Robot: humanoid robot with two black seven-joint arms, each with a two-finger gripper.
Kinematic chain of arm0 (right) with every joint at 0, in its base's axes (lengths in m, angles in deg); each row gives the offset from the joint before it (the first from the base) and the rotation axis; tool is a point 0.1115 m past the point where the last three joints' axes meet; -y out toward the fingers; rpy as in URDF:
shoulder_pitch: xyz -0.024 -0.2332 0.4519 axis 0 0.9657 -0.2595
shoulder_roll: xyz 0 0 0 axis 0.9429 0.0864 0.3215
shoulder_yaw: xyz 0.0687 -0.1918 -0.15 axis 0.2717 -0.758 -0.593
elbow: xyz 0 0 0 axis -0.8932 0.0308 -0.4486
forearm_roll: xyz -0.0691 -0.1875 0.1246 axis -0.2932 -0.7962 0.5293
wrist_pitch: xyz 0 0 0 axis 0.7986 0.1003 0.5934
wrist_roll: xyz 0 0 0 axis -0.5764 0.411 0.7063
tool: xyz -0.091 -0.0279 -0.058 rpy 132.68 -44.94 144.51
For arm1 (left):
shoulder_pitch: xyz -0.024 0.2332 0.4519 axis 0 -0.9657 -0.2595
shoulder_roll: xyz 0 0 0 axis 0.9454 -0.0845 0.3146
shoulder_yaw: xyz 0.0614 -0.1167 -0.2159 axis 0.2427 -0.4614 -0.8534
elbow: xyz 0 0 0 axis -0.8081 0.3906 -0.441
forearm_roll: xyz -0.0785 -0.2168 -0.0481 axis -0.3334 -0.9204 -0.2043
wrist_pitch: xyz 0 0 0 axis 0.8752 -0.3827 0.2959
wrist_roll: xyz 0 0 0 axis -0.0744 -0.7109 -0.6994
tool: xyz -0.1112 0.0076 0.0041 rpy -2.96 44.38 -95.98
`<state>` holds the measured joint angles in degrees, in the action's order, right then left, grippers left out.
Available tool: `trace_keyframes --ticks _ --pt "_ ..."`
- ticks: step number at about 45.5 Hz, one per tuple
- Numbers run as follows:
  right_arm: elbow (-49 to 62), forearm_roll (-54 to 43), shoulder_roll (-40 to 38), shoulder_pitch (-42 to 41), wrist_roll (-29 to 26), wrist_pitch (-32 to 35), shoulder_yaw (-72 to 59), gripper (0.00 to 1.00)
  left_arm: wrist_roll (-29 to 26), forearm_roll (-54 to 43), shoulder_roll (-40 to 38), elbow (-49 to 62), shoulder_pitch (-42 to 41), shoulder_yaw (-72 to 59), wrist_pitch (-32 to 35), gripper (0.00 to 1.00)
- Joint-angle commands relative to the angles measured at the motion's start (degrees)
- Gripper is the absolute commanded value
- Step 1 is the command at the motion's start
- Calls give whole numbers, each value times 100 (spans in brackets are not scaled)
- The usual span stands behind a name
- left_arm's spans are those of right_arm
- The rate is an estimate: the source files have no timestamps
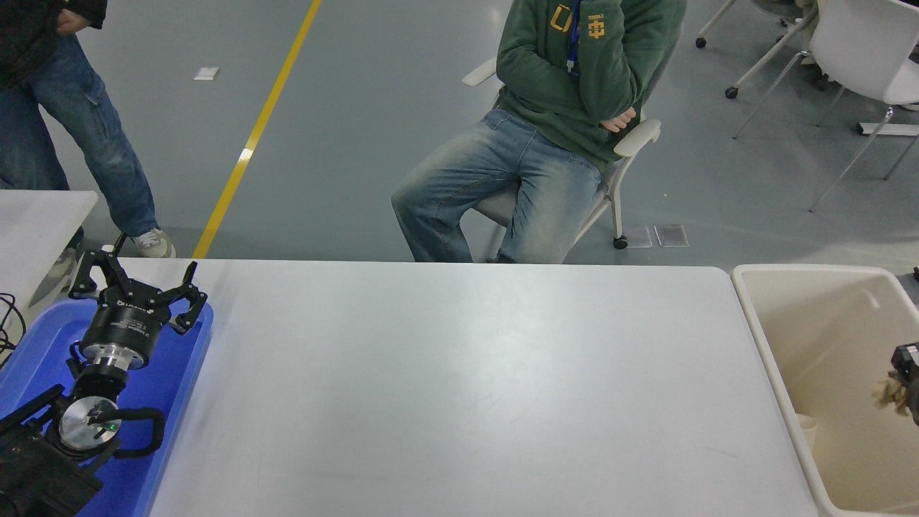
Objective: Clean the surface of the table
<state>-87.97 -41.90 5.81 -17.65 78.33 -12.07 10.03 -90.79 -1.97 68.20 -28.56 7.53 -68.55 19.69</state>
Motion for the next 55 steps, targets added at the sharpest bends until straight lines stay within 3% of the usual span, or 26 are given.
trace_keyframes --ticks 1,14,15,17,38,55 --pt "324 167 402 -175 81 -354 -110 0 7 -1 0 0 0 0 0 100" --pt "324 202 569 -307 81 -688 -136 0 7 -1 0 0 0 0 0 100" --pt "332 202 569 -316 81 -706 -128 26 -1 -1 0 0 0 0 0 100" --pt "332 202 569 -316 81 -784 -136 100 7 -1 0 0 0 0 0 100" --pt "332 290 631 -316 63 -838 -75 100 7 -1 0 0 0 0 0 100" --pt "332 914 587 -316 54 -829 -128 100 -1 -1 0 0 -9 9 9 100"
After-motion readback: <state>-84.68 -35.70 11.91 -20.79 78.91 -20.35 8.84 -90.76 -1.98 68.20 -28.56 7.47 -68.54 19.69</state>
